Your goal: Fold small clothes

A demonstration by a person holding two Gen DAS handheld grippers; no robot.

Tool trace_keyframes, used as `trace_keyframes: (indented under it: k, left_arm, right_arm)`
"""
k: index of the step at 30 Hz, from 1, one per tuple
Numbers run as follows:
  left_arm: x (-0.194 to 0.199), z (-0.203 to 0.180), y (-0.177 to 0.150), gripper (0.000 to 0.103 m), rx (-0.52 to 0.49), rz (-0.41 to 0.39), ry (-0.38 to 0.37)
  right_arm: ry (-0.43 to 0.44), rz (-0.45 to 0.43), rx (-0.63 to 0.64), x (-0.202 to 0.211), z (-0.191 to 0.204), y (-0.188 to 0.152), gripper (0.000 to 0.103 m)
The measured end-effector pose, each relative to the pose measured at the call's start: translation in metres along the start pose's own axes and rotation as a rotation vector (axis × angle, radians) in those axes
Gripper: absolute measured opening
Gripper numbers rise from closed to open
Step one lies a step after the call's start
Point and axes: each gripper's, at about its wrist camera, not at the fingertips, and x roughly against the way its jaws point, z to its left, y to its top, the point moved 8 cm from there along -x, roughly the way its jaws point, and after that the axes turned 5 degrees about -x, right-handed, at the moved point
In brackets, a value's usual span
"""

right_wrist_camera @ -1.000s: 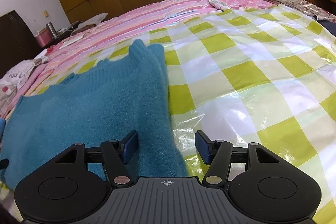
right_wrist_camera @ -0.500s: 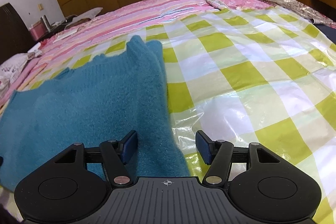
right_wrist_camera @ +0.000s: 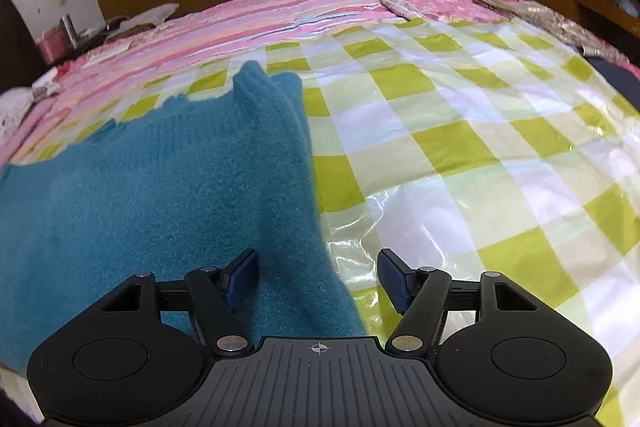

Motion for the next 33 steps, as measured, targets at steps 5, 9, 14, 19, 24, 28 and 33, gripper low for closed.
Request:
trace_keyframes:
  k: [5,9,14,19,24,28,33]
  left_arm:
    - [0.005,-0.005,-0.001,0.069,-0.013,0.002,0.028]
    - [0.008,-0.015,0.005,0.053,-0.023,0.042,0.033]
    - [0.013,-0.019,0.006,0.051,-0.058,0.080,0.086]
    - [0.021,-0.017,0.005,0.052,-0.076,0.122,0.142]
    - [0.040,-0.021,0.004,0.051,-0.098,0.117,0.174]
    - [0.054,-0.024,0.001,0.051,-0.088,0.116,0.183]
    - [0.065,-0.024,-0.006,0.051,-0.081,0.108,0.178]
  right_arm:
    - [0.018,-0.014,0.108,0.004,0.018,0.000,0.033]
    - [0.068,-0.009,0.067,0.007,0.011,0.003,0.028]
    - [0.135,-0.016,-0.029,0.016,-0.003,0.008,0.018]
    - [0.152,-0.003,-0.104,0.016,-0.012,0.008,0.019]
    - [0.108,-0.062,-0.040,0.037,-0.012,0.006,0.023]
    - [0.108,-0.082,-0.027,0.049,-0.018,0.000,0.024]
    - [0.125,-0.097,-0.015,0.067,-0.018,-0.007,0.024]
